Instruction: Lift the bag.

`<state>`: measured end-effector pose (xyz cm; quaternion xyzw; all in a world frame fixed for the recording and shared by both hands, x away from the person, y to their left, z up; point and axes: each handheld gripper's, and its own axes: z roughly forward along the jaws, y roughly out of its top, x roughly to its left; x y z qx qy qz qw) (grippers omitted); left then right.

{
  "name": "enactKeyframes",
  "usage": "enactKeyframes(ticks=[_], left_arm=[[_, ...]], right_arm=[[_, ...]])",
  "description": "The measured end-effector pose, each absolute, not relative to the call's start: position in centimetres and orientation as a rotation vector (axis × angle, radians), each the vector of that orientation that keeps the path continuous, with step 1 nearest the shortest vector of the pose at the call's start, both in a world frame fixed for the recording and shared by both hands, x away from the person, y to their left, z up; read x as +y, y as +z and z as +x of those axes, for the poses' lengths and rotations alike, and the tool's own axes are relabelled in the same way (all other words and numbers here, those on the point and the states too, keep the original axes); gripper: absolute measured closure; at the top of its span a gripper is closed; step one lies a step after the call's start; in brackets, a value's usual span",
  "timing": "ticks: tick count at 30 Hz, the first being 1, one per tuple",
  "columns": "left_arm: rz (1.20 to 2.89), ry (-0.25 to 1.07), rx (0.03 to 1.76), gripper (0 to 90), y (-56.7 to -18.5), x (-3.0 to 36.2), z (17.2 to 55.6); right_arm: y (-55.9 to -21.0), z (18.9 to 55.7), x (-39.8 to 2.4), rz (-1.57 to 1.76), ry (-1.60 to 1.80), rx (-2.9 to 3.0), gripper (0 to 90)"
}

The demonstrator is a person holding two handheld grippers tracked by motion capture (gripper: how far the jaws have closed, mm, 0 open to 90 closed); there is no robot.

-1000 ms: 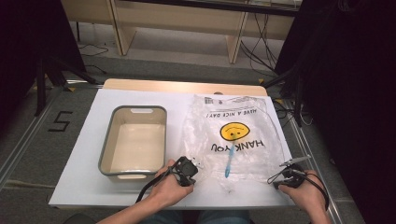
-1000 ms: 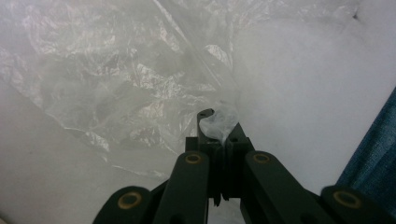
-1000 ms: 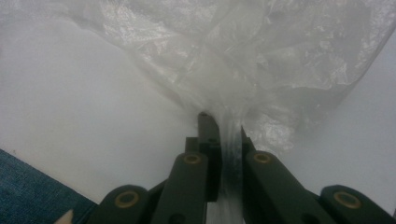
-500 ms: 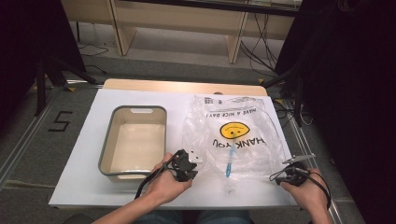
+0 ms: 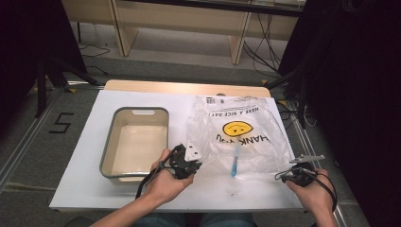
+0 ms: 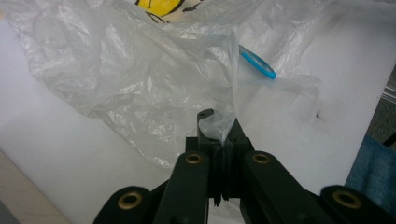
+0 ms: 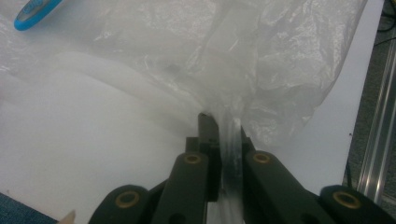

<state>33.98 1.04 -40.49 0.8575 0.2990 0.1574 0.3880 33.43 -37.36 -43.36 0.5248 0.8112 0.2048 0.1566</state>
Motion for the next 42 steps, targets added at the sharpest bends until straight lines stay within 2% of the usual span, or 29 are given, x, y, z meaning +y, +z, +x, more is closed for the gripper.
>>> enactKeyframes(ticks=[18, 42], left_arm=[[2.022, 0.505, 0.743, 89.3, -38.0, 2.4, 34.1], [1.965, 0.531, 0.764, 89.2, -37.4, 3.3, 34.7]], right_arm=[[-42.5, 33.3, -37.7, 1.502, 0.661, 2.196, 89.9], [-40.5, 32.8, -37.9, 1.374, 0.846, 1.95, 90.0]])
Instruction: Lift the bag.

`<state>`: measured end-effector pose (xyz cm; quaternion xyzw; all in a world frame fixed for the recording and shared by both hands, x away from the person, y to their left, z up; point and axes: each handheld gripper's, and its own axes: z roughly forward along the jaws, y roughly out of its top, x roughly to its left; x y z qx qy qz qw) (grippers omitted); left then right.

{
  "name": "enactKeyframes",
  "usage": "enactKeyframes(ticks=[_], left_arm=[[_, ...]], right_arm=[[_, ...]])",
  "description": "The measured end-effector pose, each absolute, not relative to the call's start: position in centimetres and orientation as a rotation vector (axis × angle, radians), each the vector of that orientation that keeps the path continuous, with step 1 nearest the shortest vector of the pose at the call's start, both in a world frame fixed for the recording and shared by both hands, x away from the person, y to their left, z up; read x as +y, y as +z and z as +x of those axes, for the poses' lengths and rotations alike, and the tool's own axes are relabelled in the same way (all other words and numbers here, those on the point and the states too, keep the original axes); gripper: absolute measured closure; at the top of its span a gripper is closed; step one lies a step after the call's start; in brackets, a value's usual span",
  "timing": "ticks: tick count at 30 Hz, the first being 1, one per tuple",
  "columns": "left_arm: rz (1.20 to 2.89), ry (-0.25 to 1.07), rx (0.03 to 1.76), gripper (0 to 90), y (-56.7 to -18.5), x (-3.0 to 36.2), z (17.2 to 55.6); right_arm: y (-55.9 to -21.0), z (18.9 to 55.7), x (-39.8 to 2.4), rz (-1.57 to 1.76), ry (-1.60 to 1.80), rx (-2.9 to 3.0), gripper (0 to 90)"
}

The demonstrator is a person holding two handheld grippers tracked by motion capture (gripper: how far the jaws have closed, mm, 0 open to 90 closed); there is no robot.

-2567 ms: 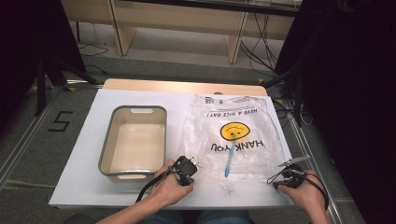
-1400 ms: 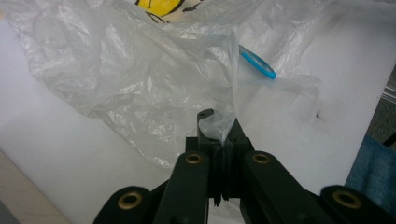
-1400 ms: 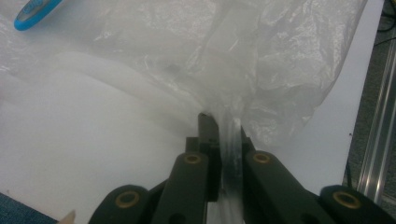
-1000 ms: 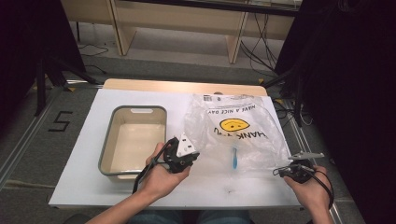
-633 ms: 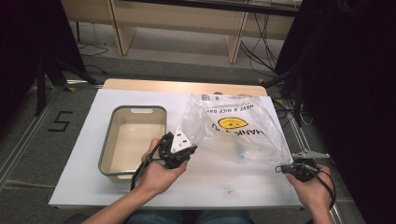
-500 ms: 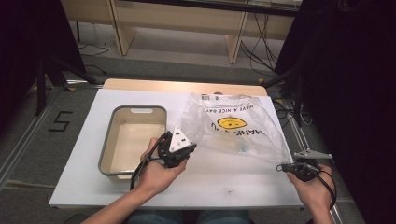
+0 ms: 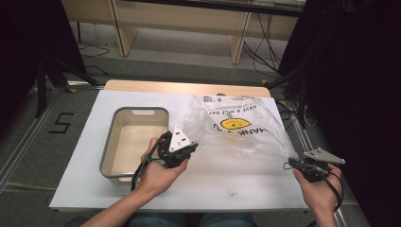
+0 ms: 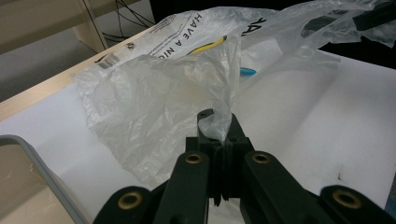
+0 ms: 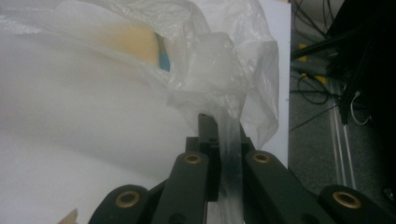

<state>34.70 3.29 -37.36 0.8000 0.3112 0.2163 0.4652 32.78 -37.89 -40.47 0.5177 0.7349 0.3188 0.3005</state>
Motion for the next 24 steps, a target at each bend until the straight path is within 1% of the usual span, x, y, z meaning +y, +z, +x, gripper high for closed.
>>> enactKeyframes(ticks=[24], left_arm=[[1.906, 0.555, 0.759, 89.2, -36.1, 4.0, 34.6]], right_arm=[[-37.6, 32.3, -37.1, 1.213, 0.992, 1.636, 90.0]])
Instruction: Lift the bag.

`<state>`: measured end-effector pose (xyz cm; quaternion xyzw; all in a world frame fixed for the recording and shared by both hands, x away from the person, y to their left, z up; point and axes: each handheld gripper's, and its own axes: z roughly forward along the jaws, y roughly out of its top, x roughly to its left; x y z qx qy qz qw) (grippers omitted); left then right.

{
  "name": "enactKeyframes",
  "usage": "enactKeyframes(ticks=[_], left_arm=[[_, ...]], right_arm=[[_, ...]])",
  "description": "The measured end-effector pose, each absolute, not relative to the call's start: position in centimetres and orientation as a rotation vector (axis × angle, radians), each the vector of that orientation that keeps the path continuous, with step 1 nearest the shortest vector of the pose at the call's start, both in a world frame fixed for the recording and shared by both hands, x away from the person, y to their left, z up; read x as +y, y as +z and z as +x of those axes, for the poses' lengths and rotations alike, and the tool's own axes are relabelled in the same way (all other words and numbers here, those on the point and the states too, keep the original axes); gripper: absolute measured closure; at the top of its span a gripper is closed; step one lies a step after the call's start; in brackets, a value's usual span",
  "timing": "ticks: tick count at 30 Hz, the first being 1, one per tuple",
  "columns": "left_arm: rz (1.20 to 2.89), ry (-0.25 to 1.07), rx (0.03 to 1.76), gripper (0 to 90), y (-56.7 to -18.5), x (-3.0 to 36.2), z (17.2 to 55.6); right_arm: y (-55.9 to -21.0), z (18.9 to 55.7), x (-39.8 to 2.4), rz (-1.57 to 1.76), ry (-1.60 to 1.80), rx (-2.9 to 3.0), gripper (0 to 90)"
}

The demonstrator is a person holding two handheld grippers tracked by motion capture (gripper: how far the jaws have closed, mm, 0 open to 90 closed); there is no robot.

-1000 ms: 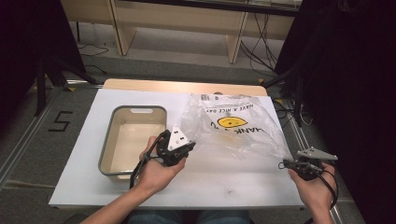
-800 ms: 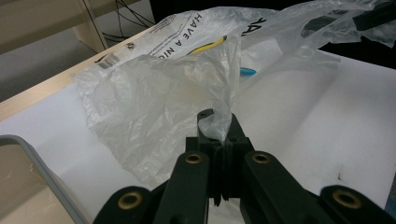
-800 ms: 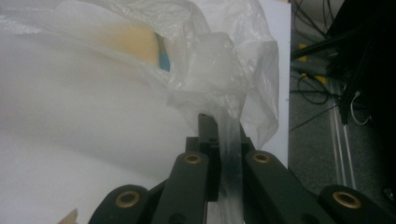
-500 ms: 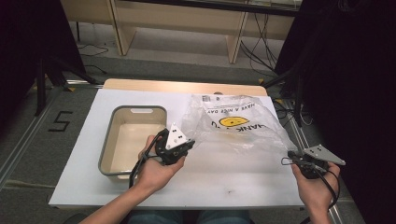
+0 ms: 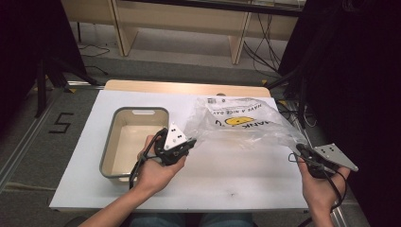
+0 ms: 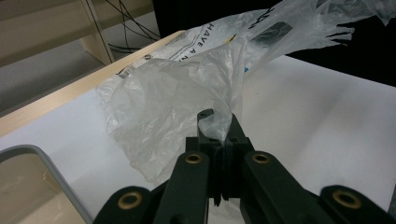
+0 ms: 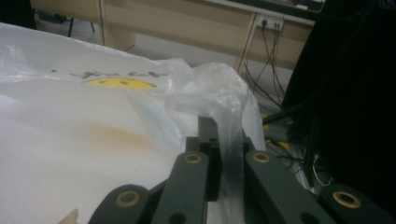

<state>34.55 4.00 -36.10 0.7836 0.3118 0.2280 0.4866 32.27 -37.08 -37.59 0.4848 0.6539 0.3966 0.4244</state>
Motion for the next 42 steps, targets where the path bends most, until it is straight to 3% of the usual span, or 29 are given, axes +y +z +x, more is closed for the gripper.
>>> enactKeyframes(ticks=[42], left_arm=[[1.818, 0.592, 0.674, 89.3, -32.7, 4.8, 33.9]], right_arm=[[-35.2, 32.3, -36.7, 1.171, 1.08, 1.53, 90.0]])
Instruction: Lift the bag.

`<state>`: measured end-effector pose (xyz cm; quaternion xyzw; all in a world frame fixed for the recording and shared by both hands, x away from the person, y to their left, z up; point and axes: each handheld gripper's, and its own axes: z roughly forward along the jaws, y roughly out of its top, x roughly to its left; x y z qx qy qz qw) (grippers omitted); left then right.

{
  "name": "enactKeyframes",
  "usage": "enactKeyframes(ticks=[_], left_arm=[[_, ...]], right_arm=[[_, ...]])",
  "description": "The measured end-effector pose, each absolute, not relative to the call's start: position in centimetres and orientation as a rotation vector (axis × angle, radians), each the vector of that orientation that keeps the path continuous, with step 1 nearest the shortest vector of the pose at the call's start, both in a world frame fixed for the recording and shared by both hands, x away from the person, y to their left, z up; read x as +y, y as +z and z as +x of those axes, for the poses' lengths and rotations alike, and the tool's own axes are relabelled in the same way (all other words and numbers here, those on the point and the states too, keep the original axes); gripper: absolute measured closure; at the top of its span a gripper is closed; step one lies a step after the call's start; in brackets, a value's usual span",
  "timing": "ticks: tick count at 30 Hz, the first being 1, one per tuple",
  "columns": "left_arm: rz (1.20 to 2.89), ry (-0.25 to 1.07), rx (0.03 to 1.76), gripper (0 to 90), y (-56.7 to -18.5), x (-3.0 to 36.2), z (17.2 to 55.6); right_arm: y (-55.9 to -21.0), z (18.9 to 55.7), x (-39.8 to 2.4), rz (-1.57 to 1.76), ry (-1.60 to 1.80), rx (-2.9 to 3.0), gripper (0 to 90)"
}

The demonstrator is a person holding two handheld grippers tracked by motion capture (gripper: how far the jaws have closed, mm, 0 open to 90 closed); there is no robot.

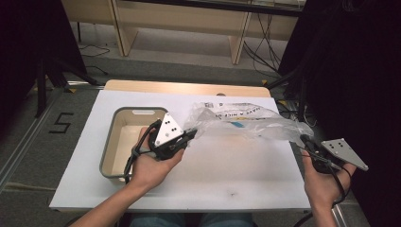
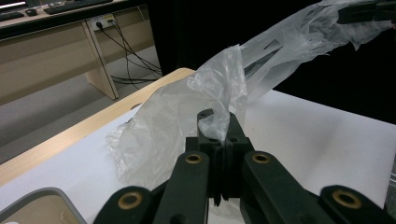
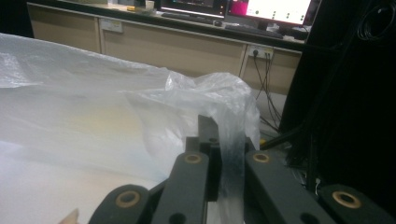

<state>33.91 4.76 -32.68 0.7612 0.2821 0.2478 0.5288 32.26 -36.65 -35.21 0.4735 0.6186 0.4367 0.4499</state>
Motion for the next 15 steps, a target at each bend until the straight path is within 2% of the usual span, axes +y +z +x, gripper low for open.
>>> enactKeyframes(ticks=[15], left_arm=[[1.8, 0.595, 0.67, 89.2, -32.18, 5.18, 33.75]], right_arm=[[-35.09, 32.15, -36.48, 1.168, 1.093, 1.527, 90.0]])
